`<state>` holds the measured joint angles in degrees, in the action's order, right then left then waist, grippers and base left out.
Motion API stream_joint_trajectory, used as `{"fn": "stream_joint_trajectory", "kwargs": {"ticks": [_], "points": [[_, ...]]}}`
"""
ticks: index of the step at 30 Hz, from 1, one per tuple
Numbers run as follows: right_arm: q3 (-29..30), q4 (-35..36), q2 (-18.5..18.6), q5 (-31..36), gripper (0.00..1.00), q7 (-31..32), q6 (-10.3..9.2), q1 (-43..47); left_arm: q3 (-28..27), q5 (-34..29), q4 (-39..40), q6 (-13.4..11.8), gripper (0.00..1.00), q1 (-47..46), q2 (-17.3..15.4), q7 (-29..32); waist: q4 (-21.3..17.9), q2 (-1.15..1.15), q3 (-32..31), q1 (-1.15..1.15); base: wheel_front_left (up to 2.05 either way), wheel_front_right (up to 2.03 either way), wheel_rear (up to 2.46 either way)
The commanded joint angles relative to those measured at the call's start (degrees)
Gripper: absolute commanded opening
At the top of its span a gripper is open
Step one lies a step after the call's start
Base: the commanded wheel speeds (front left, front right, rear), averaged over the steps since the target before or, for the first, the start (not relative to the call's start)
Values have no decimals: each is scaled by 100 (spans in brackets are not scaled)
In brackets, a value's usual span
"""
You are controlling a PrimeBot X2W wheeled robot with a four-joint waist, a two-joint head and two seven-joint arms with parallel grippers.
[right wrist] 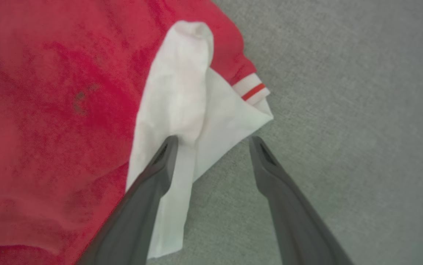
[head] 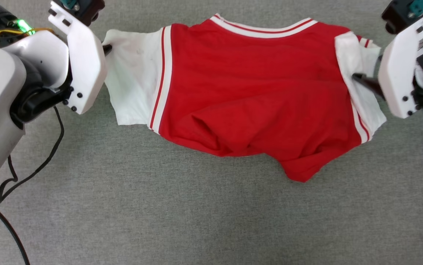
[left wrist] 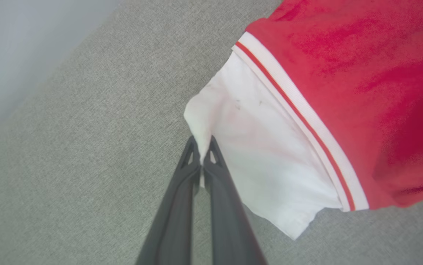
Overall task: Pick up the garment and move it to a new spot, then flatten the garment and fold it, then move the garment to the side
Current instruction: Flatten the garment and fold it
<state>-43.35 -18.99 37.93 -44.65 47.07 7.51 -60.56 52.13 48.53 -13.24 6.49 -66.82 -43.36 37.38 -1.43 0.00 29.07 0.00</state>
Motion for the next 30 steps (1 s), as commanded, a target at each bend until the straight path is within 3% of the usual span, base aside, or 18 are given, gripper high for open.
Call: {"fn": "stream_joint_trajectory", "kwargs": {"ticks": [1,6,7,8,19,25,30], "points": [[-97,-163,-100,-50,100,-22,-4,-41,1,-43,17,-9,0,-98,32,-43,82,0,112,0,0,0,0],[-829,-727,-250,-206,100,31,-3,304,29,-50,-12,11,0,-155,110,-124,172,0,235,0,0,0,0],[-1123,-843,-288,-408,56,-136,7,408,45,-50,-65,23,0,-139,149,-204,172,0,207,0,0,0,0],[-1126,-859,-288,-469,0,-263,6,376,54,-50,-93,25,0,-111,145,-227,158,0,173,0,0,0,0],[-1053,-602,197,-723,0,-2070,-5,-368,-3,-255,-155,13,0,4,58,-1012,6,0,-694,0,0,0,0],[-912,-339,506,-801,0,-2665,-5,-748,-172,-450,162,-80,0,-273,-3,-1356,20,0,-924,0,0,0,0],[-614,-337,551,-655,0,-3015,-5,-1277,-374,-583,334,-156,0,-744,115,-1524,61,0,-890,0,0,0,0]]}}
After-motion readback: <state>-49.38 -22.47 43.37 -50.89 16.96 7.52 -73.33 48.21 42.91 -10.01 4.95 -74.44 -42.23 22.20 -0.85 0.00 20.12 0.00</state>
